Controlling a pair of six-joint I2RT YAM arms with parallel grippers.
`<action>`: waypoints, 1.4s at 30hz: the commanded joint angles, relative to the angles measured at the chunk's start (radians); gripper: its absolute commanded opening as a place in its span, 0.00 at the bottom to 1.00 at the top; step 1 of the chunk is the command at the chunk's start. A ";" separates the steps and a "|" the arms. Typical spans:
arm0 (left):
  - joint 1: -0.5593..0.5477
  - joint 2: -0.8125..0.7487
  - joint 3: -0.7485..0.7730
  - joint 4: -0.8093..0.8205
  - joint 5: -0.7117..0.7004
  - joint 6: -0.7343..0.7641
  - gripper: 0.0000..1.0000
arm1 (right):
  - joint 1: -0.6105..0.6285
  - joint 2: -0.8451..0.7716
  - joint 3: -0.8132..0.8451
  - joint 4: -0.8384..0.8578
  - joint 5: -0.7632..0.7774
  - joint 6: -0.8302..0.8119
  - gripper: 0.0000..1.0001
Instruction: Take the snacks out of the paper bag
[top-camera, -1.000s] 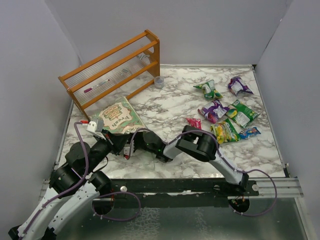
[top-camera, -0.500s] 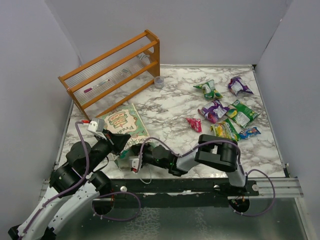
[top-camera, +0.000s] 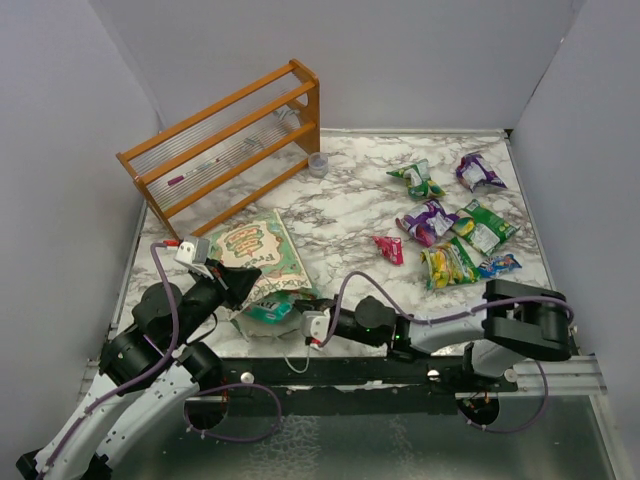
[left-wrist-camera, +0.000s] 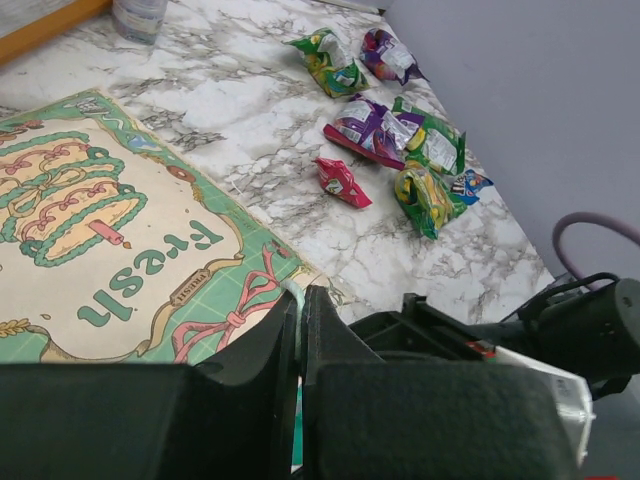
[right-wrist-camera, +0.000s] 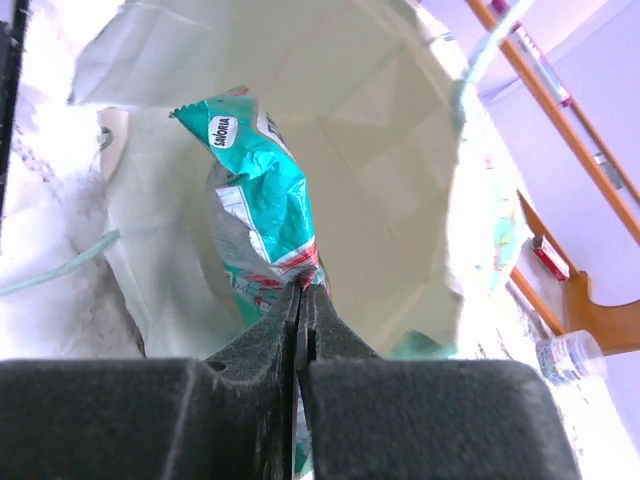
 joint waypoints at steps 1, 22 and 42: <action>0.007 0.000 0.011 0.014 -0.006 0.004 0.03 | 0.003 -0.169 -0.046 -0.091 -0.086 0.051 0.01; 0.007 0.014 0.015 -0.003 -0.039 -0.004 0.03 | 0.003 -0.665 -0.120 -0.433 -0.082 0.166 0.01; 0.007 0.003 0.015 -0.006 -0.053 -0.011 0.04 | 0.002 -0.968 0.115 -0.838 0.200 0.256 0.01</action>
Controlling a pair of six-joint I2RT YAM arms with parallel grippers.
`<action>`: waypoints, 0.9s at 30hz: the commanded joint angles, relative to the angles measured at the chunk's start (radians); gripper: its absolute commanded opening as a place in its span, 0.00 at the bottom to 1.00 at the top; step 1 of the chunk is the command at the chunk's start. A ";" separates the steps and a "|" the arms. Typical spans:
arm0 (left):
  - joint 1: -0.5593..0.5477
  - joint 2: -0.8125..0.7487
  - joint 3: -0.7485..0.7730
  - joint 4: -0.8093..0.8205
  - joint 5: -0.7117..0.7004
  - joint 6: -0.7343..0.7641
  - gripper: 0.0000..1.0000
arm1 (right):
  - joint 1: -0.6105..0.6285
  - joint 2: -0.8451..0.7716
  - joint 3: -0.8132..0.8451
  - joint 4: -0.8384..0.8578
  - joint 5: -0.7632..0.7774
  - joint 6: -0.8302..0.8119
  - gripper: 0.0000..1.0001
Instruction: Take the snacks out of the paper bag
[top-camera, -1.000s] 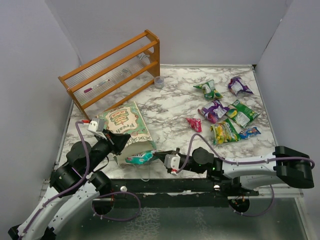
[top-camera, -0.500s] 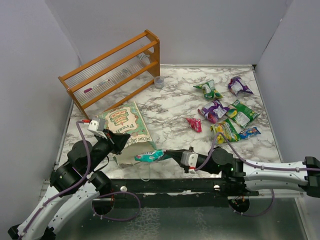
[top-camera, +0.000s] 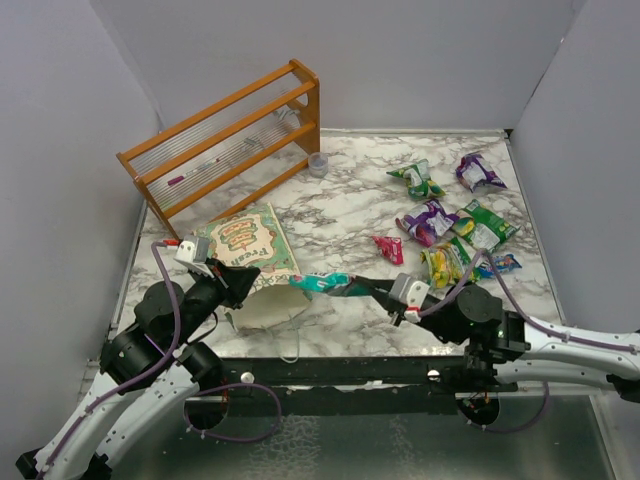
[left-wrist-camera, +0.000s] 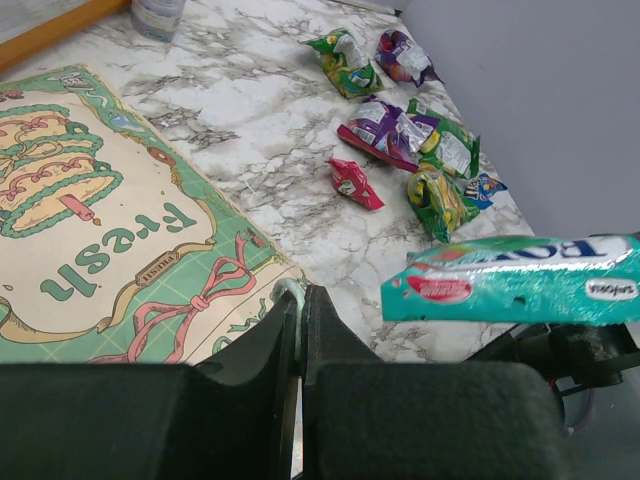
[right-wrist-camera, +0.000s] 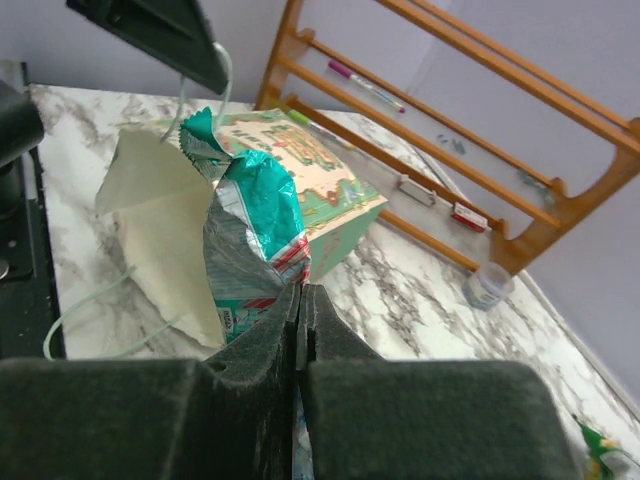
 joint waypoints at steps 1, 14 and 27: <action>0.007 -0.006 0.016 0.003 -0.025 -0.004 0.04 | 0.003 -0.032 0.086 -0.051 0.121 0.004 0.01; 0.007 0.010 0.017 0.001 -0.025 -0.005 0.03 | -0.059 0.176 0.004 -0.150 0.878 0.326 0.01; 0.008 0.022 0.015 0.001 -0.023 -0.006 0.03 | -0.305 0.505 -0.029 -0.198 0.801 0.432 0.01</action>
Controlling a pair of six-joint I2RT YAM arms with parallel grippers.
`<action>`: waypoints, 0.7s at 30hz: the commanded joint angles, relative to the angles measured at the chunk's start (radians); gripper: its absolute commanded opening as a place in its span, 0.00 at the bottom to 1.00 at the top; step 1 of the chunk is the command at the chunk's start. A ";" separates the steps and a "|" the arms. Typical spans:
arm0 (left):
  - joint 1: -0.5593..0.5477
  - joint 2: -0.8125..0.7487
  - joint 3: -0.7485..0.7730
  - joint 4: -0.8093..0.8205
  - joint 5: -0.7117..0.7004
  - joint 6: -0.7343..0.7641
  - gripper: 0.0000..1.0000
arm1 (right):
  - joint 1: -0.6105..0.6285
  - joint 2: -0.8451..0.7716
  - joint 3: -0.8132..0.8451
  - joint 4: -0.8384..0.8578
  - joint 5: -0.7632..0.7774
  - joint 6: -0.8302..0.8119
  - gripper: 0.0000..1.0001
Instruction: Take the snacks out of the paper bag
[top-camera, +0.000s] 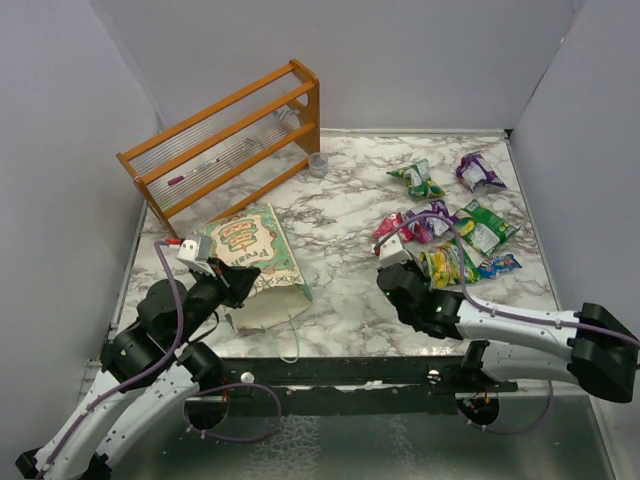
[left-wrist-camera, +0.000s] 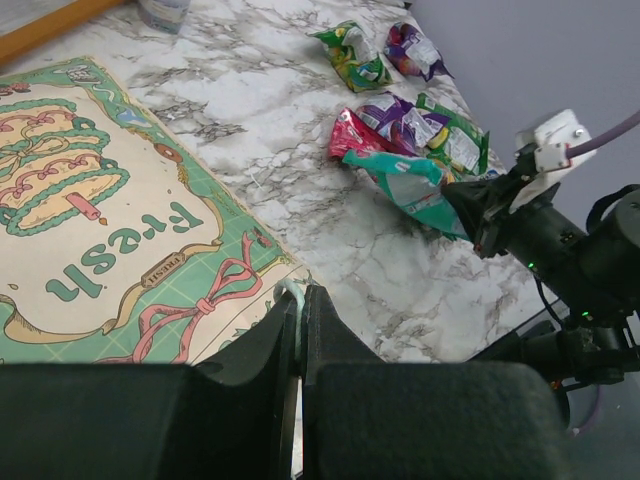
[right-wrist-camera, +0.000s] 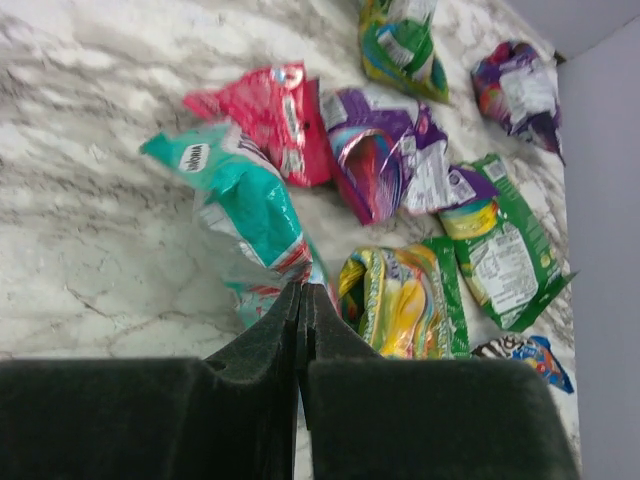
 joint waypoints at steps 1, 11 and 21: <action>0.004 0.013 0.016 0.007 -0.018 -0.004 0.04 | -0.016 0.133 0.025 -0.053 0.034 0.122 0.01; 0.003 0.051 0.022 -0.003 -0.037 -0.008 0.03 | -0.016 0.117 0.013 0.028 -0.089 0.039 0.11; 0.004 0.077 0.023 -0.009 -0.056 -0.019 0.03 | -0.016 -0.101 -0.002 -0.030 -0.235 0.207 0.69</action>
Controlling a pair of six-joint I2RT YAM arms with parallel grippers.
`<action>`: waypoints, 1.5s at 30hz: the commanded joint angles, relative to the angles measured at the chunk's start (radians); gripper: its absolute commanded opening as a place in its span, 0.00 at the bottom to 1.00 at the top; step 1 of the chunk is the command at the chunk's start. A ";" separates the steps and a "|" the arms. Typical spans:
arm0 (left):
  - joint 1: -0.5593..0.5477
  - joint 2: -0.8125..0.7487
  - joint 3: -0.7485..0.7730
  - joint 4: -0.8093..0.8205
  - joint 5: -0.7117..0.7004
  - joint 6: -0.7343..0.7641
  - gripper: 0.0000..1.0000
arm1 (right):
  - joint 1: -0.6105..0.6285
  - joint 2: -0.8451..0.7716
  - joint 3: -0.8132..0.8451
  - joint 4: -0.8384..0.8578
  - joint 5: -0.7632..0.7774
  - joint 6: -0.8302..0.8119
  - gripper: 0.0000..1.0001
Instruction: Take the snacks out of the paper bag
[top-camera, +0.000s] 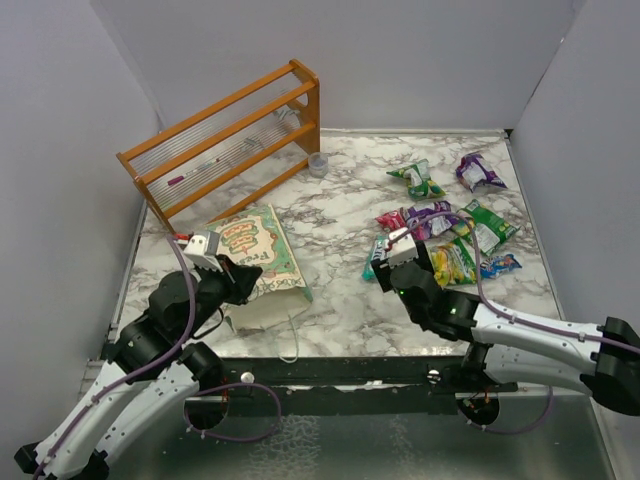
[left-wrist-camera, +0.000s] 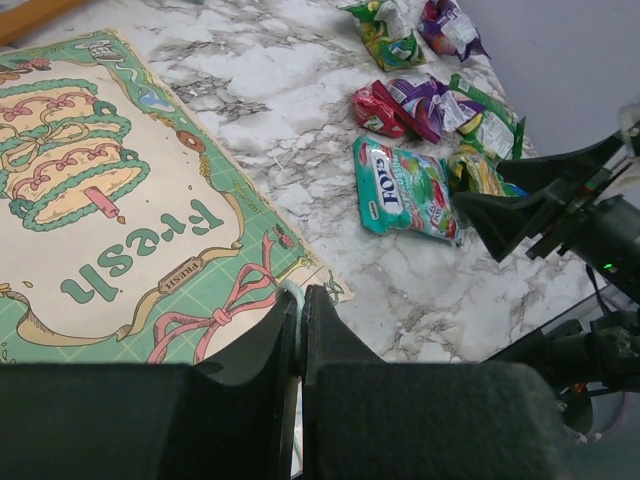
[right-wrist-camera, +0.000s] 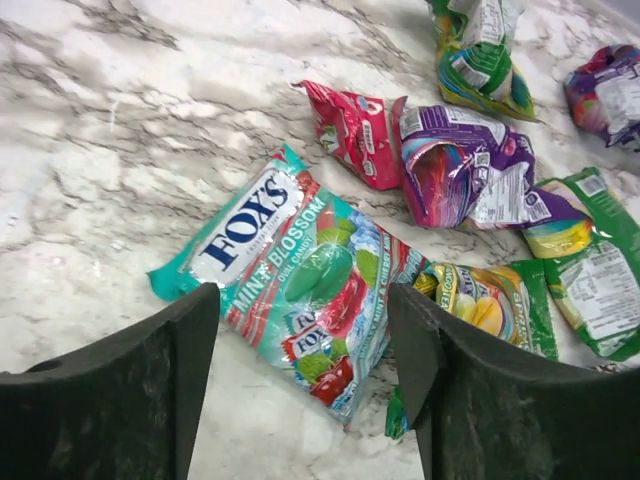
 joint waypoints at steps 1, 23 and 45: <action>0.003 0.025 0.023 0.009 -0.028 -0.011 0.03 | -0.004 -0.089 0.004 -0.033 -0.084 0.133 0.70; 0.003 0.498 0.355 0.366 0.277 -0.298 0.00 | -0.004 -0.129 0.248 -0.374 -0.073 0.349 0.99; 0.003 0.187 0.270 0.095 -0.227 -0.261 0.01 | -0.004 -0.251 0.316 -0.362 -0.220 0.287 0.99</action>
